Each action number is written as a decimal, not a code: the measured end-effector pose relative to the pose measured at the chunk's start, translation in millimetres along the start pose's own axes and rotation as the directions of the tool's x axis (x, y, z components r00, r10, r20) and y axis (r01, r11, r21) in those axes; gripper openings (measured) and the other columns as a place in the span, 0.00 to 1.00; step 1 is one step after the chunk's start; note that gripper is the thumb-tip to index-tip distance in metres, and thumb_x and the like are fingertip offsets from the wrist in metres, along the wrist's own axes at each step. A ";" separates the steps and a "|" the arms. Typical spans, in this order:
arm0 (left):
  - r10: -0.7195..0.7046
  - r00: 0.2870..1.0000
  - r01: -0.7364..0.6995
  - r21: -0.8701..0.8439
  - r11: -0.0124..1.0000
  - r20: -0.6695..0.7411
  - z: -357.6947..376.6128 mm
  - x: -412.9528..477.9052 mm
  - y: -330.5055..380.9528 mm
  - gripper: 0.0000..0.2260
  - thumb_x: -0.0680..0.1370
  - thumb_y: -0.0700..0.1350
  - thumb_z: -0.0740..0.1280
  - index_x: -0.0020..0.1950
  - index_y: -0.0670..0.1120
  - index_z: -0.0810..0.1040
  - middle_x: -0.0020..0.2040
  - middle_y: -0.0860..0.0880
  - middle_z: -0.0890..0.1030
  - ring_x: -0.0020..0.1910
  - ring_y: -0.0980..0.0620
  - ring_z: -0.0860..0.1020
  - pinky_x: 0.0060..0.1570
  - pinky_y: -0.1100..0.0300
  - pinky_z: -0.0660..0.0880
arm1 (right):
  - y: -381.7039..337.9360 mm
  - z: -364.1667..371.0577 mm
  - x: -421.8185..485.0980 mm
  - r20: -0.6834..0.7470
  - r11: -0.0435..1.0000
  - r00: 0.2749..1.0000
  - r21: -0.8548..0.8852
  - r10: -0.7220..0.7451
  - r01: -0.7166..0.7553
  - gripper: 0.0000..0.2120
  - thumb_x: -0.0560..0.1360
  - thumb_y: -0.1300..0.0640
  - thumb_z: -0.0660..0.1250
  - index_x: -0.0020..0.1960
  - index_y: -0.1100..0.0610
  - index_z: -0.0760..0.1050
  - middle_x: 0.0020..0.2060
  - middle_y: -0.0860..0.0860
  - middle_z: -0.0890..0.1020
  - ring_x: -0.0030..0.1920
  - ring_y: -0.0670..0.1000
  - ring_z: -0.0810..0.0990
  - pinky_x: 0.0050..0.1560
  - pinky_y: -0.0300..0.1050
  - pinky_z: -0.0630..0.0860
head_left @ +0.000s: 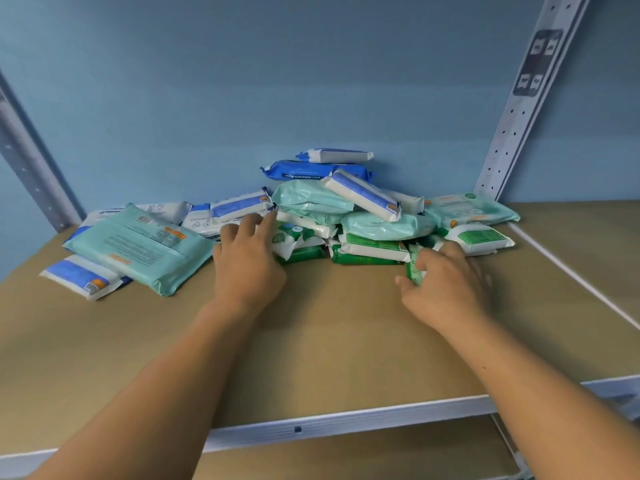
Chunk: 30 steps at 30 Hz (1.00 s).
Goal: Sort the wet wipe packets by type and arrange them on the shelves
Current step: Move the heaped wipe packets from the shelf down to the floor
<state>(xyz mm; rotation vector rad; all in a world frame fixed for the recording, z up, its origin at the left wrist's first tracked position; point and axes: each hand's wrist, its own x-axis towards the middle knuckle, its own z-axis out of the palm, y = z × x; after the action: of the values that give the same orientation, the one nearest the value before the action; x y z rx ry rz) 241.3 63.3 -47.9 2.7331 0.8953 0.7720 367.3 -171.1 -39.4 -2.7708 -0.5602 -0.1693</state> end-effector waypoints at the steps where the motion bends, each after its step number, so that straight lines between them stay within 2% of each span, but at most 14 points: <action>1: 0.005 1.000 -0.004 0.018 1.000 -0.022 -0.5 2.6 -0.8 0.32 0.71 0.38 0.66 0.76 0.50 0.68 0.70 0.47 0.71 0.64 0.38 0.66 0.57 0.44 0.67 | -0.3 -1.8 1.0 0.009 1.000 1.000 0.005 -0.018 0.018 0.12 0.68 0.48 0.70 0.50 0.49 0.74 0.60 0.53 0.72 0.58 0.60 0.73 0.60 0.55 0.73; 3: 0.023 0.999 -0.021 0.028 0.999 -0.045 -0.3 4.1 -3.1 0.26 0.72 0.41 0.67 0.71 0.50 0.74 0.66 0.46 0.72 0.62 0.38 0.66 0.55 0.45 0.66 | -1.9 -7.4 0.6 0.055 0.999 0.998 0.020 -0.033 0.032 0.12 0.64 0.55 0.68 0.46 0.51 0.71 0.54 0.53 0.72 0.53 0.59 0.73 0.55 0.52 0.75; 7: 0.102 0.987 -0.101 0.021 0.995 -0.125 -4.0 -4.3 -6.3 0.19 0.71 0.50 0.67 0.61 0.50 0.79 0.60 0.47 0.75 0.59 0.40 0.68 0.53 0.47 0.65 | -3.3 -18.0 -3.2 0.103 0.999 0.994 0.013 -0.046 0.044 0.15 0.61 0.57 0.66 0.47 0.50 0.69 0.50 0.51 0.69 0.51 0.56 0.72 0.51 0.51 0.76; 10: 0.205 0.971 -0.205 0.010 0.979 -0.126 -14.4 -9.4 -3.9 0.17 0.70 0.54 0.65 0.55 0.49 0.78 0.57 0.50 0.78 0.58 0.42 0.72 0.53 0.48 0.68 | -0.4 -24.3 -7.6 0.146 0.997 0.986 0.045 -0.075 0.069 0.16 0.61 0.59 0.66 0.47 0.47 0.69 0.48 0.47 0.68 0.47 0.53 0.72 0.47 0.49 0.77; 13: 0.253 0.962 -0.259 -0.044 0.965 -0.102 -23.9 -12.6 -2.8 0.13 0.70 0.53 0.63 0.50 0.48 0.76 0.44 0.50 0.80 0.45 0.43 0.77 0.41 0.54 0.67 | 6.9 -30.0 -11.8 0.196 0.991 0.973 0.071 -0.123 0.111 0.18 0.61 0.58 0.66 0.47 0.44 0.69 0.48 0.44 0.68 0.47 0.51 0.73 0.47 0.49 0.77; 17: 0.255 0.961 -0.264 -0.084 0.961 -0.105 -28.3 -18.9 -0.4 0.11 0.71 0.52 0.66 0.49 0.49 0.75 0.41 0.50 0.79 0.40 0.42 0.76 0.35 0.56 0.67 | 17.0 -36.1 -16.7 0.242 0.968 0.941 0.140 -0.235 0.206 0.18 0.58 0.62 0.66 0.44 0.45 0.71 0.49 0.43 0.70 0.50 0.50 0.74 0.50 0.50 0.77; 20: 0.250 0.964 -0.257 -0.070 0.964 -0.089 -27.6 -23.2 3.3 0.12 0.74 0.57 0.69 0.46 0.50 0.73 0.35 0.50 0.76 0.35 0.42 0.75 0.30 0.56 0.68 | 20.8 -37.4 -20.5 0.272 0.945 0.915 0.221 -0.297 0.241 0.20 0.59 0.67 0.67 0.44 0.45 0.73 0.50 0.44 0.70 0.52 0.48 0.74 0.52 0.48 0.77; 24: 0.314 0.946 -0.320 -0.075 0.944 -0.084 -25.4 -28.1 10.4 0.17 0.76 0.62 0.67 0.41 0.50 0.70 0.28 0.53 0.67 0.29 0.43 0.70 0.28 0.58 0.63 | 31.0 -40.7 -20.8 0.246 0.936 0.923 0.268 -0.296 0.229 0.20 0.62 0.68 0.68 0.44 0.45 0.73 0.49 0.43 0.69 0.52 0.46 0.73 0.49 0.44 0.74; 26: 0.332 0.936 -0.342 -0.091 0.935 -0.114 -24.5 -30.2 17.2 0.18 0.76 0.64 0.65 0.40 0.50 0.69 0.27 0.52 0.67 0.28 0.45 0.67 0.28 0.58 0.60 | 40.4 -48.7 -17.0 0.192 0.939 0.949 0.287 -0.251 0.190 0.19 0.63 0.68 0.67 0.44 0.46 0.74 0.48 0.43 0.70 0.52 0.47 0.73 0.45 0.43 0.71; 28: 0.350 0.929 -0.361 -0.091 0.928 -0.119 -22.7 -32.7 27.1 0.17 0.77 0.64 0.65 0.43 0.51 0.71 0.29 0.52 0.71 0.29 0.46 0.67 0.28 0.57 0.60 | 52.9 -58.4 -9.5 0.116 0.946 0.974 0.284 -0.194 0.155 0.19 0.63 0.68 0.66 0.44 0.46 0.74 0.49 0.44 0.71 0.51 0.49 0.73 0.42 0.41 0.69; 30: 0.391 0.915 -0.400 -0.093 0.912 -0.098 -18.8 -36.8 38.3 0.15 0.77 0.63 0.65 0.48 0.52 0.73 0.31 0.53 0.71 0.30 0.45 0.69 0.28 0.57 0.60 | 66.3 -65.2 -1.0 0.056 0.956 0.987 0.265 -0.149 0.129 0.20 0.63 0.68 0.66 0.44 0.45 0.75 0.49 0.45 0.71 0.50 0.50 0.73 0.42 0.41 0.71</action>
<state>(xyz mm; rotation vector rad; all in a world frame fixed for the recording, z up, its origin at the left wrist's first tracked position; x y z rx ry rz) 225.5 10.5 -35.9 2.8328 0.2899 0.9674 389.2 -250.4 3.8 -2.4913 -0.7411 -0.0189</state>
